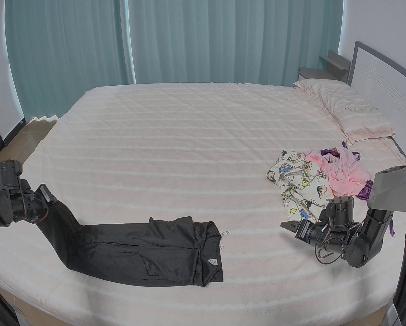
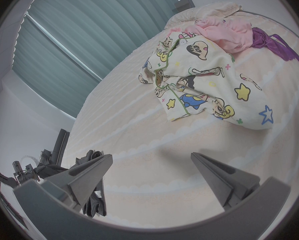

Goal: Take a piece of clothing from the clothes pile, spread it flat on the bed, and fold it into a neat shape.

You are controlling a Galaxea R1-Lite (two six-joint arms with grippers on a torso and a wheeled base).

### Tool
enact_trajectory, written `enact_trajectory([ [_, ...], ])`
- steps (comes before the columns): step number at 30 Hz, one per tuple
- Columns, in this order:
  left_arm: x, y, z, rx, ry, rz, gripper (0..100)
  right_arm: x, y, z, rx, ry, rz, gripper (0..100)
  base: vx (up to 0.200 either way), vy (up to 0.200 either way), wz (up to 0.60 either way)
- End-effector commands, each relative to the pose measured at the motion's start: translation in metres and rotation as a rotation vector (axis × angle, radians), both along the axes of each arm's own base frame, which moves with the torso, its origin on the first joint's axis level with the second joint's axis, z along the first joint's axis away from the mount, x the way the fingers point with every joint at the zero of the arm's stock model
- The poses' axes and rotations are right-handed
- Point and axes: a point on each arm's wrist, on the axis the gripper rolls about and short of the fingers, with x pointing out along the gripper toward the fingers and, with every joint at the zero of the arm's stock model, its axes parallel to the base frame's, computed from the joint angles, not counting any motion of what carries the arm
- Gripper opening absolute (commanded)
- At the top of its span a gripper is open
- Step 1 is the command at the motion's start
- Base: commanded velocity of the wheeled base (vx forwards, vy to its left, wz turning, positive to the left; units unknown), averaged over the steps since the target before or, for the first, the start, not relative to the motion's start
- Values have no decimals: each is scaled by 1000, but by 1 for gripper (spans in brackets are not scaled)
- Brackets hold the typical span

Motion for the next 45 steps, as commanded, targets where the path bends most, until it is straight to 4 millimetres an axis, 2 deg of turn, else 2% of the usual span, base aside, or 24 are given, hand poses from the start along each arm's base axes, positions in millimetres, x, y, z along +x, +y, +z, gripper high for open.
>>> enact_trajectory([
  [1, 1, -56, 1, -11, 15, -97, 0, 0, 1, 2, 3, -5, 1, 100, 0, 0, 0],
  [7, 4, -94, 1, -32, 25, -141, 0, 0, 1, 1, 3, -3, 1, 100, 0, 0, 0],
  [13, 3, -119, -2, -27, 39, -177, 0, 0, 1, 2, 3, -5, 1, 100, 0, 0, 0],
  [20, 4, -123, -2, -35, 38, -169, 0, 0, 1, 2, 3, -5, 1, 100, 0, 0, 0],
  [25, 1, -135, -2, -54, 42, -197, 0, 0, 1, 2, 3, -5, 3, 100, 0, 0, 0],
  [30, -1, -147, -5, -53, 55, -236, 0, -1, 1, 4, 4, -9, 1, 100, 0, -200, 0],
  [36, 1, -148, -11, -43, 73, -230, 0, -1, 1, 4, 4, -9, 1, 100, 0, -200, 0],
  [45, 1, -159, -18, -23, 92, -249, 0, -1, 1, 4, 4, -9, 1, 100, 0, -200, 0],
])
